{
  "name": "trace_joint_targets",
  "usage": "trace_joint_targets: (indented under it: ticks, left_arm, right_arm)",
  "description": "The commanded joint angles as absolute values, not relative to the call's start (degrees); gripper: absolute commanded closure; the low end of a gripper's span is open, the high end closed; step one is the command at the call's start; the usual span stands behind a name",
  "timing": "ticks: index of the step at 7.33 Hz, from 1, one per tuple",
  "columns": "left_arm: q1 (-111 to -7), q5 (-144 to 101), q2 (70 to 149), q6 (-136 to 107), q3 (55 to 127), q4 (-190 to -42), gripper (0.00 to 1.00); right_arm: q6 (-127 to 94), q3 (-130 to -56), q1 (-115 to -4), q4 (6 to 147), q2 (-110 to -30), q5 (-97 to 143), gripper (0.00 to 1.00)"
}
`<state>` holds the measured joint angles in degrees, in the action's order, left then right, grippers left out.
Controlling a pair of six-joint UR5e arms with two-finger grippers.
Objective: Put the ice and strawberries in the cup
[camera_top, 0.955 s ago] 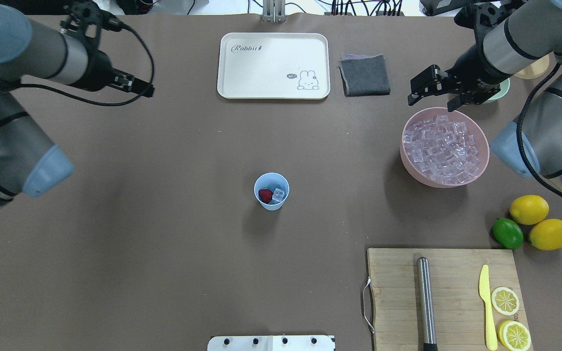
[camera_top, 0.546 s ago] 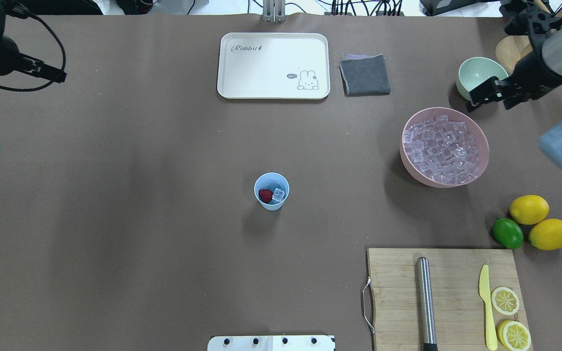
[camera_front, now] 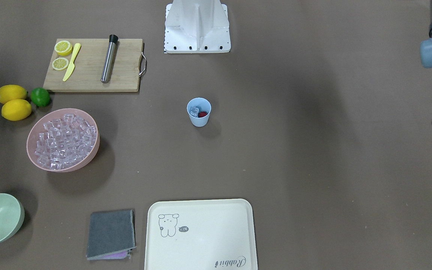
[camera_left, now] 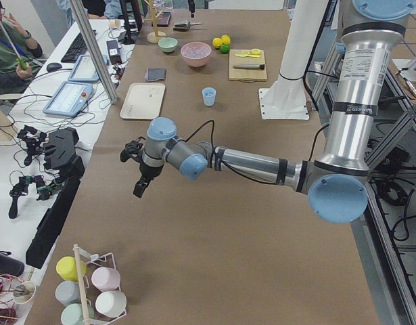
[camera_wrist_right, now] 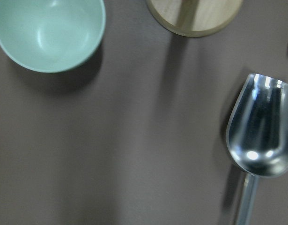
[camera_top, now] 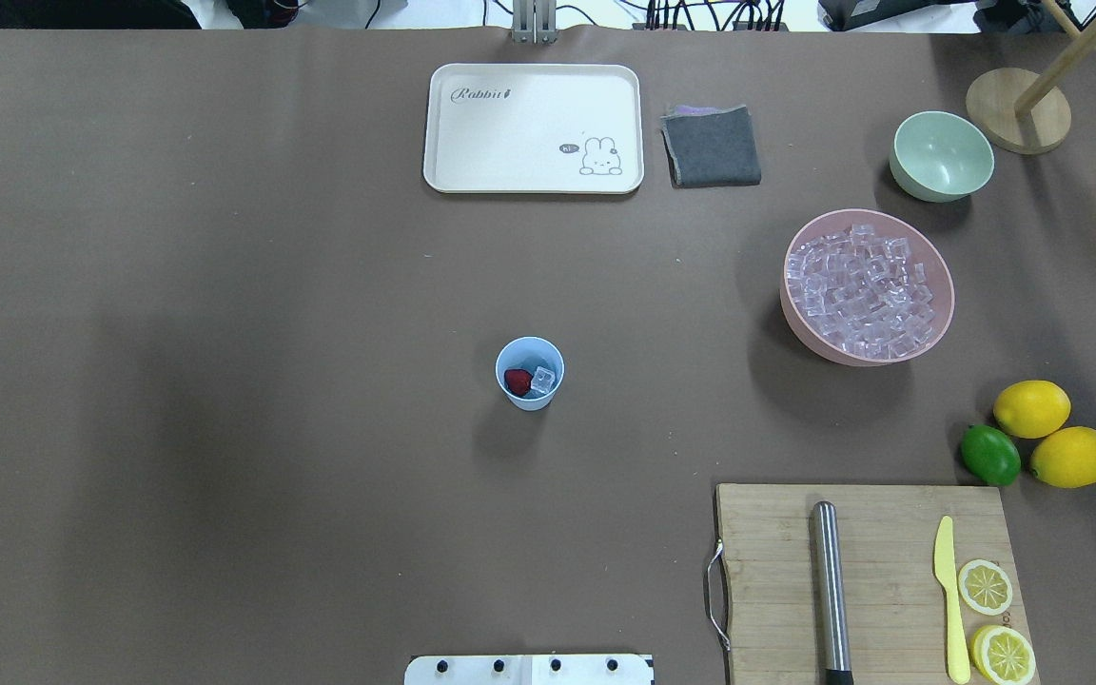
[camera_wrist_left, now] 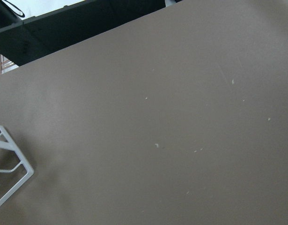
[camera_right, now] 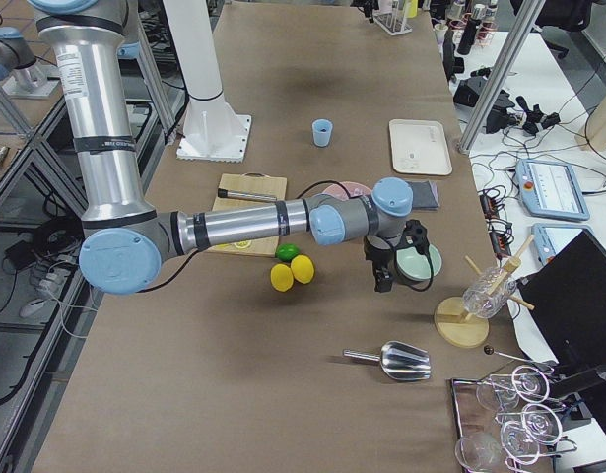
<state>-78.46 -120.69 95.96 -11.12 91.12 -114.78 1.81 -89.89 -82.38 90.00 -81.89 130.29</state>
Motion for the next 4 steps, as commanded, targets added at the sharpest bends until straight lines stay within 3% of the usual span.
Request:
trace_joint_targets:
  ticks: [1,4]
  left_arm:
    - [-86.11,-123.75,93.0,-4.4,90.36,-109.1,0.03]
    - [-92.46,-129.73,93.43,2.81,90.53,-100.11,0.03]
  right_arm:
    - [9.48,-89.12,-87.17,97.28,-81.91,127.8,0.0]
    - [9.31,-87.11,-87.89,97.39,-82.7,128.41,0.0]
